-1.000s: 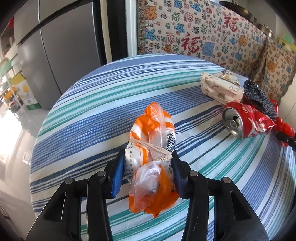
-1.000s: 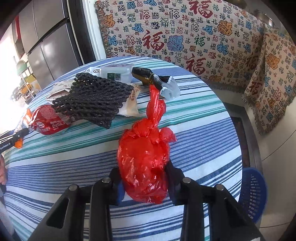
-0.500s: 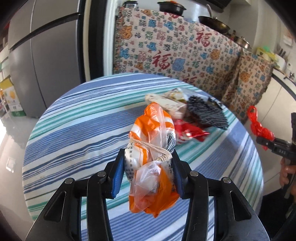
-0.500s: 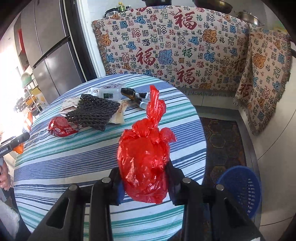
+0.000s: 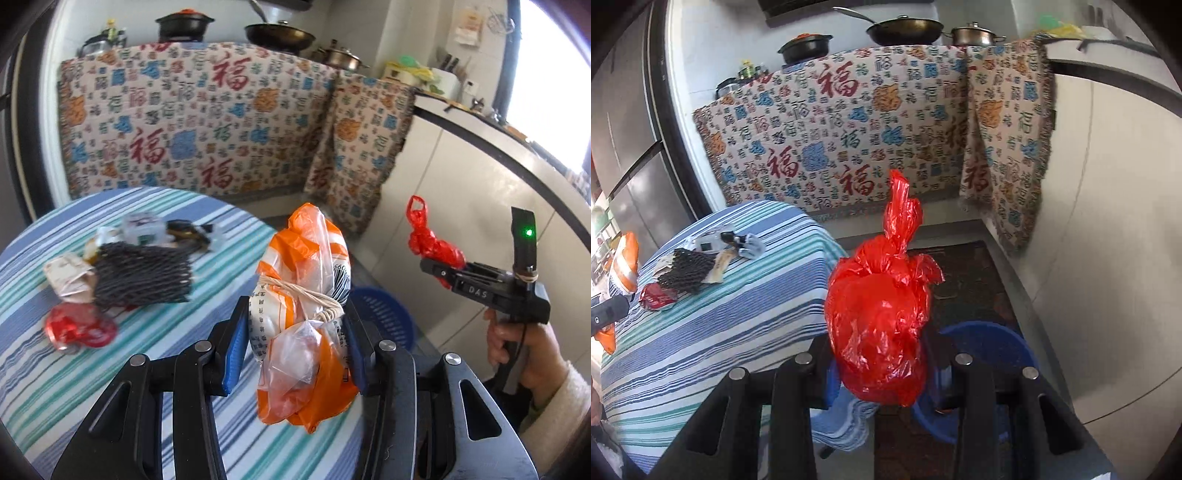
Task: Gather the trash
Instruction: 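Carry both items over the blue wastebasket and open both tools to drop them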
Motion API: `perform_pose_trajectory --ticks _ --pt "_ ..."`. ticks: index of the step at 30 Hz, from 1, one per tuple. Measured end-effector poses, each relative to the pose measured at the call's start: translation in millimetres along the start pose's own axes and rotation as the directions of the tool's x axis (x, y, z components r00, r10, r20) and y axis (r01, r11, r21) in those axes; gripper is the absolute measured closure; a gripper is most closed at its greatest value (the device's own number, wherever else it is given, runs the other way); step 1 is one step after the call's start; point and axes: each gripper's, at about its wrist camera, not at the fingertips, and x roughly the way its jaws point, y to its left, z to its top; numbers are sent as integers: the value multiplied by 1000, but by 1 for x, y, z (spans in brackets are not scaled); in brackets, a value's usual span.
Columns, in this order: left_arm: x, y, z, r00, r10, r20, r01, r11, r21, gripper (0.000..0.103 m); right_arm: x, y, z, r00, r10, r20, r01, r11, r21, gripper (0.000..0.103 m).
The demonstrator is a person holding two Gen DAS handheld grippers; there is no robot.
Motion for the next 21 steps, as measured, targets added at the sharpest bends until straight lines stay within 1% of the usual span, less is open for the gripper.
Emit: perform_pose_trajectory --ticks 2,5,9,12,16,21 --pt "21 -26 5 999 -34 -15 35 999 28 56 -4 -21 -5 999 -37 2 37 999 14 67" --pt "49 -53 9 995 -88 -39 90 995 38 56 -9 -51 -15 997 -83 -4 83 996 24 67" --pt "92 -85 9 987 -145 -74 149 988 41 56 -5 -83 -23 993 -112 -29 113 993 37 67" --pt "123 -103 7 980 -168 -108 174 984 45 56 -1 -107 -30 990 -132 -51 134 989 54 67" --pt "160 -119 7 973 -177 -148 187 981 55 56 10 -130 -35 987 -131 -93 139 987 85 67" --pt "192 -130 6 966 -180 -185 190 981 39 56 24 -141 -35 985 -125 -119 136 987 83 66"
